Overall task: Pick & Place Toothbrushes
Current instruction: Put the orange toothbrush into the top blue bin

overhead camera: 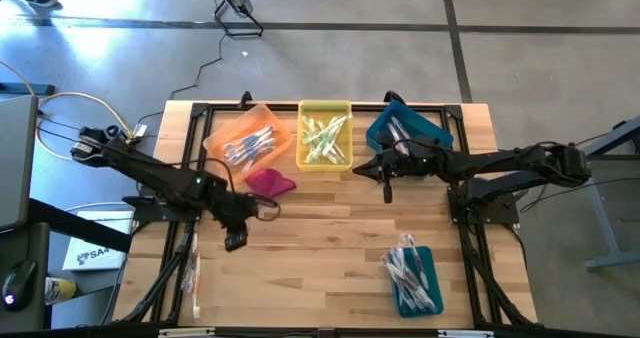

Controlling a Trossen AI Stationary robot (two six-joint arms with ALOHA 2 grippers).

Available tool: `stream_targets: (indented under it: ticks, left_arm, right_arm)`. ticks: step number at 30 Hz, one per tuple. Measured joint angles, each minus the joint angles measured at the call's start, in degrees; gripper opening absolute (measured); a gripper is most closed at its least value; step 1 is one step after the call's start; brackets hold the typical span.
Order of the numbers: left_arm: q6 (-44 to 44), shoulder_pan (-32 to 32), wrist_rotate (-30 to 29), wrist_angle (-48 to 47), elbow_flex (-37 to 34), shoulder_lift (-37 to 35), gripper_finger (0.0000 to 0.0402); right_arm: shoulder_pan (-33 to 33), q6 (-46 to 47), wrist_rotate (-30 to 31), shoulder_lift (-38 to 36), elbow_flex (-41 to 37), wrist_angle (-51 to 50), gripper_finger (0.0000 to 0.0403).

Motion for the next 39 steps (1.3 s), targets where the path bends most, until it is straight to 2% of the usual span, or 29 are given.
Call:
stream_targets:
  ticks: [12, 24, 30, 35, 39]
  left_arm:
    - [-33.3, -11.7, 10.0, -4.5, 0.6, 8.0, 0.0000]
    - [-59.1, -23.8, 10.4, -6.5, 5.8, 16.7, 0.0000]
    - [-66.6, -28.3, 11.0, -9.9, 7.4, 23.1, 0.0000]
    - [-66.9, -28.5, 17.2, -14.8, 9.3, 27.9, 0.0000]
    - [-65.7, -28.5, 20.5, -19.6, 11.1, 29.1, 0.0000]
  right_arm:
    - [0.0, -0.3, 0.0, 0.0, 0.0, 0.4, 0.0002]
    - [0.0, -2.3, -0.2, 0.0, 0.0, -0.5, 0.0002]
    - [0.0, -2.6, -0.2, 0.0, 0.0, -1.0, 0.0002]
    - [0.0, -2.6, -0.3, 0.0, 0.0, -1.0, 0.0002]
    - [0.0, -2.6, -0.4, 0.0, 0.0, -1.3, 0.0002]
